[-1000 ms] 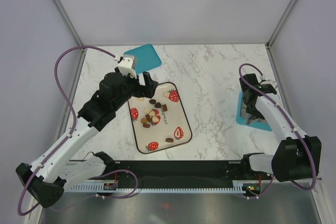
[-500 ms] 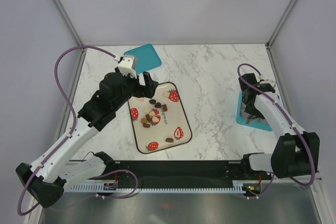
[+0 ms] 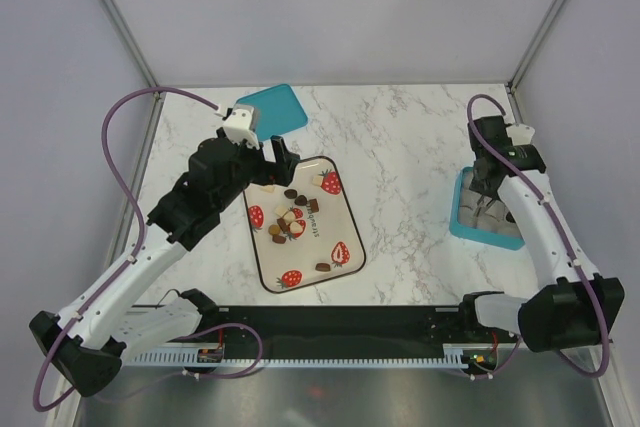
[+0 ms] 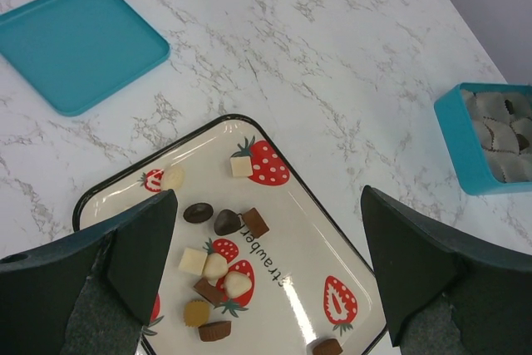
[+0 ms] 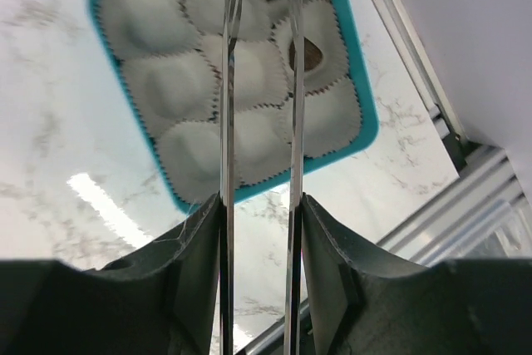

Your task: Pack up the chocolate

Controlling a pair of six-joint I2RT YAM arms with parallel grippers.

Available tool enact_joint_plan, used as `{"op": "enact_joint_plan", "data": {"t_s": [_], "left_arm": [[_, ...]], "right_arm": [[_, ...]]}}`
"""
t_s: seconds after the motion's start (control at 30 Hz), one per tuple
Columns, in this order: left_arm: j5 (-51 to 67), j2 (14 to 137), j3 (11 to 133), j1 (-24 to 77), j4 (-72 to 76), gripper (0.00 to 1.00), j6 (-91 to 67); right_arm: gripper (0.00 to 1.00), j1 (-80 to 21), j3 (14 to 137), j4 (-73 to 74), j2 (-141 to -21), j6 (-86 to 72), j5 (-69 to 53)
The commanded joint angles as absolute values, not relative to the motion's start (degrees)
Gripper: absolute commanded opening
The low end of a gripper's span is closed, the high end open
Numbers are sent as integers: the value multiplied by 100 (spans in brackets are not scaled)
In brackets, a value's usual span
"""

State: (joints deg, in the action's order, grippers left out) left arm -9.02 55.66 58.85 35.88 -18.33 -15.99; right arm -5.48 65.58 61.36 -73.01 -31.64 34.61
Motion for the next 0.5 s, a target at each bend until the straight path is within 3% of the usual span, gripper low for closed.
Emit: {"op": "enact_joint_plan", "data": {"t_s": [0.0, 0.2, 0.47], "left_arm": [[-1125, 5423, 5897, 3621, -1749, 100, -1512], [-1099, 5353, 5915, 3621, -1749, 100, -1512], [-1274, 5195, 5941, 3621, -1775, 100, -1442]], "right_arm": [[47, -597, 7153, 6100, -6909, -2611, 2657], [47, -1238, 7357, 5564, -6566, -2163, 1260], [47, -2846, 6487, 4501, -6495, -2214, 176]]}}
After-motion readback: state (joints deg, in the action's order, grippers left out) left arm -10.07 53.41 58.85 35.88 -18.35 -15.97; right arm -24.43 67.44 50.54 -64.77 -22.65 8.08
